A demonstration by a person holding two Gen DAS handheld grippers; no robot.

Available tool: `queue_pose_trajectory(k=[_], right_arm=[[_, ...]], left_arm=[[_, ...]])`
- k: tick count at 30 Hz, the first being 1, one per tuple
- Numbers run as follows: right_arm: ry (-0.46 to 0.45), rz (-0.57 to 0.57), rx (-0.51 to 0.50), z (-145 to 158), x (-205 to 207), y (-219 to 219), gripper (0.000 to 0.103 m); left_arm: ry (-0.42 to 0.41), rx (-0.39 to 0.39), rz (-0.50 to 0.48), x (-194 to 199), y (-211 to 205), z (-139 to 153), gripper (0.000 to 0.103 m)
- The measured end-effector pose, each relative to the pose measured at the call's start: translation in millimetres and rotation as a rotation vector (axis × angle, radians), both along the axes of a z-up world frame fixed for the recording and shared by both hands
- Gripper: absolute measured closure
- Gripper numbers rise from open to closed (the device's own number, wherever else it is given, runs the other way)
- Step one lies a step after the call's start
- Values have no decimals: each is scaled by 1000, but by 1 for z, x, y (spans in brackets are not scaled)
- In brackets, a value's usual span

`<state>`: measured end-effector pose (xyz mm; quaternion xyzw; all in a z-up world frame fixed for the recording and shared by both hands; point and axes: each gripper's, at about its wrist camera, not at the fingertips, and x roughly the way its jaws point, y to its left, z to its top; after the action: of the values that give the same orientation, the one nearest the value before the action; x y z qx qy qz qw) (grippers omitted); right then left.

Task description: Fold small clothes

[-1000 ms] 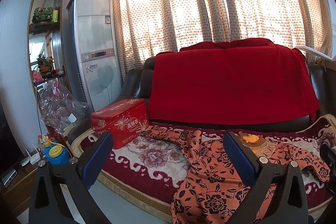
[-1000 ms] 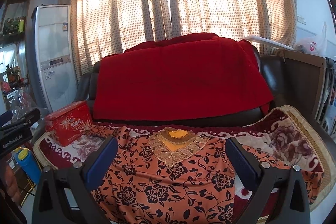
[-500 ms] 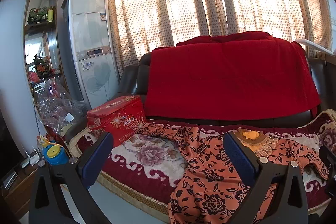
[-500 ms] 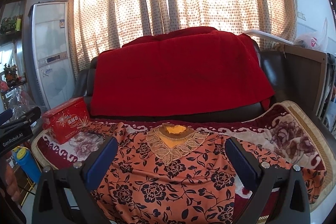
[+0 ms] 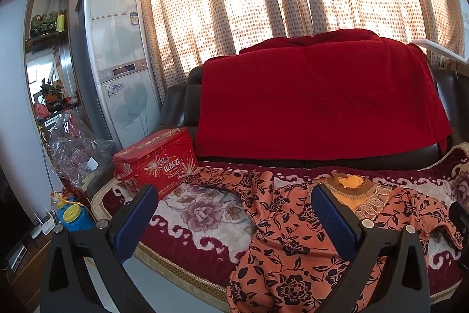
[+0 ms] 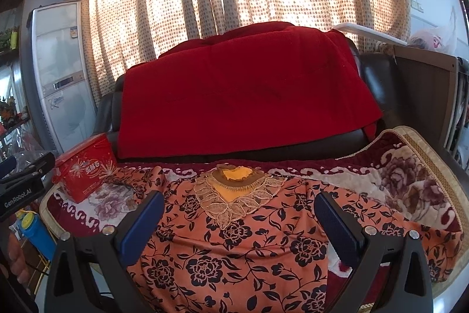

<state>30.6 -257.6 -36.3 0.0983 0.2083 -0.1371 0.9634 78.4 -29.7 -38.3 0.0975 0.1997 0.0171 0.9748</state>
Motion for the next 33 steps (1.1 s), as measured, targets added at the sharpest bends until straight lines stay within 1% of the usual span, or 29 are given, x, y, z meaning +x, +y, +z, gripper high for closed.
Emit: queue_pose_trajectory(k=[6, 12, 15, 18, 20, 21, 22, 23, 24, 25, 27, 28, 29, 30, 31, 32, 33], right_arm=[[22, -20, 32, -13, 12, -15, 0], [62, -57, 49, -29, 28, -36, 0], [79, -84, 66, -38, 32, -54, 0], [84, -110, 134, -51, 28, -85, 0], [86, -151, 198, -63, 18, -116, 0], [88, -185, 231, -70, 9, -134, 0], [92, -222, 267, -77, -1, -152, 0], [96, -262, 307, -85, -12, -170, 0], [87, -317, 367, -95, -28, -195, 0], [76, -359, 415, -103, -39, -211, 0], [31, -456, 583, -127, -65, -251, 1], [4, -472, 681, -141, -74, -268, 4], [-21, -482, 766, -155, -80, -281, 10], [-40, -493, 850, -171, -82, -292, 13], [-47, -499, 906, -184, -82, -298, 17], [-47, -507, 948, -196, -79, -300, 24], [-37, -516, 962, -204, -76, -300, 28]], left_arm=[[34, 22, -11, 19, -15, -11, 0], [79, 31, -34, 47, -36, -31, 0], [121, 24, -62, 70, -52, -52, 0], [208, -10, -114, 104, -73, -85, 0], [296, -29, -149, 133, -92, -119, 0], [344, -39, -169, 146, -101, -136, 0], [413, -55, -188, 163, -111, -158, 0], [454, -61, -192, 173, -118, -175, 0], [479, -59, -190, 182, -124, -191, 0], [504, -46, -185, 191, -131, -210, 0], [541, -22, -181, 200, -140, -235, 0], [580, -7, -190, 204, -145, -250, 0], [601, -1, -202, 207, -148, -258, 0], [605, -9, -214, 207, -148, -261, 0], [586, -21, -218, 206, -147, -263, 0], [575, -37, -220, 205, -146, -264, 0], [576, -51, -218, 203, -145, -266, 0]])
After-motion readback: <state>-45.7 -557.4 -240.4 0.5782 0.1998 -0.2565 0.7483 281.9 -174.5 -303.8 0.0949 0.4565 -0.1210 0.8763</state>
